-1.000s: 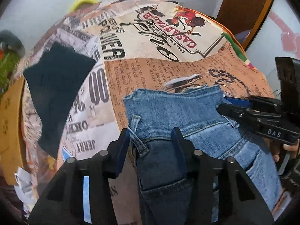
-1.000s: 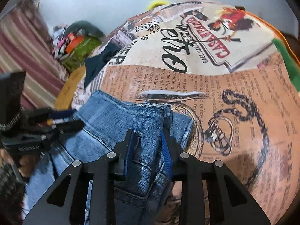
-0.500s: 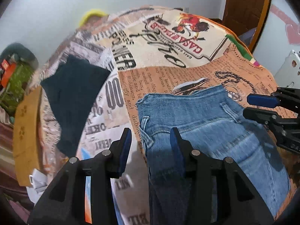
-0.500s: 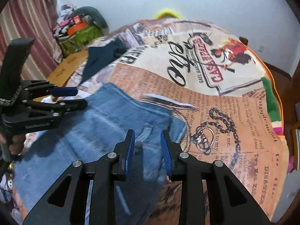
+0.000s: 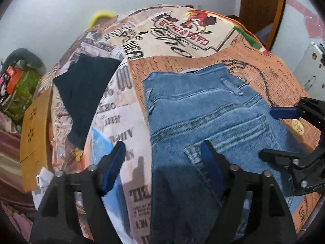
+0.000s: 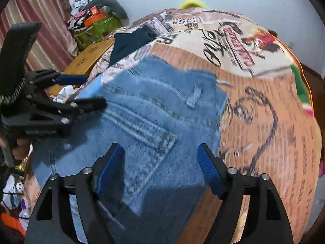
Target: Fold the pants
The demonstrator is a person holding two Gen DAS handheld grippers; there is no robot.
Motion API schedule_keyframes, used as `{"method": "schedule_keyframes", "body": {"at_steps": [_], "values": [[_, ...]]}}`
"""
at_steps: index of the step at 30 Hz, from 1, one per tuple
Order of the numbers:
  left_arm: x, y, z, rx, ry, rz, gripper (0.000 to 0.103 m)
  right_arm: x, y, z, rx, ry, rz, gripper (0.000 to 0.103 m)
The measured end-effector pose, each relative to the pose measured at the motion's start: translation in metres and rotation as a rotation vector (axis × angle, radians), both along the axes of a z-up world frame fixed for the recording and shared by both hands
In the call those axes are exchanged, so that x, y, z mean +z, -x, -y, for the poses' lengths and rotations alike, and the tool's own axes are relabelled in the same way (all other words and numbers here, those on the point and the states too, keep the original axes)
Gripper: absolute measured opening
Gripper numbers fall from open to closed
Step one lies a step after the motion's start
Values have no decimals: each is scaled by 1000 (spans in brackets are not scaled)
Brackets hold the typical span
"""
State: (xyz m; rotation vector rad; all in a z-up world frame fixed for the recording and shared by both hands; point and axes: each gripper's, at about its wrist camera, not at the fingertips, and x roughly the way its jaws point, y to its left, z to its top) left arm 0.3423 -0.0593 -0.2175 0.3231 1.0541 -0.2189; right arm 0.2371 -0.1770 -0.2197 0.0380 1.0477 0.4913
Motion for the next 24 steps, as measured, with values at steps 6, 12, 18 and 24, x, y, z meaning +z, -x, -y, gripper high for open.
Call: {"method": "schedule_keyframes", "body": {"at_steps": [6, 12, 18, 24], "values": [[5, 25, -9, 2, -21, 26, 81, -4, 23, 26, -54, -37, -34, 85], [8, 36, -33, 53, 26, 12, 87, -3, 40, 40, -90, -25, -45, 85], [14, 33, -47, 75, 40, -14, 87, -2, 44, 53, -111, -53, -58, 85], [27, 7, -45, 61, 156, -65, 89, 9, 33, 59, -138, -127, -20, 85]]}}
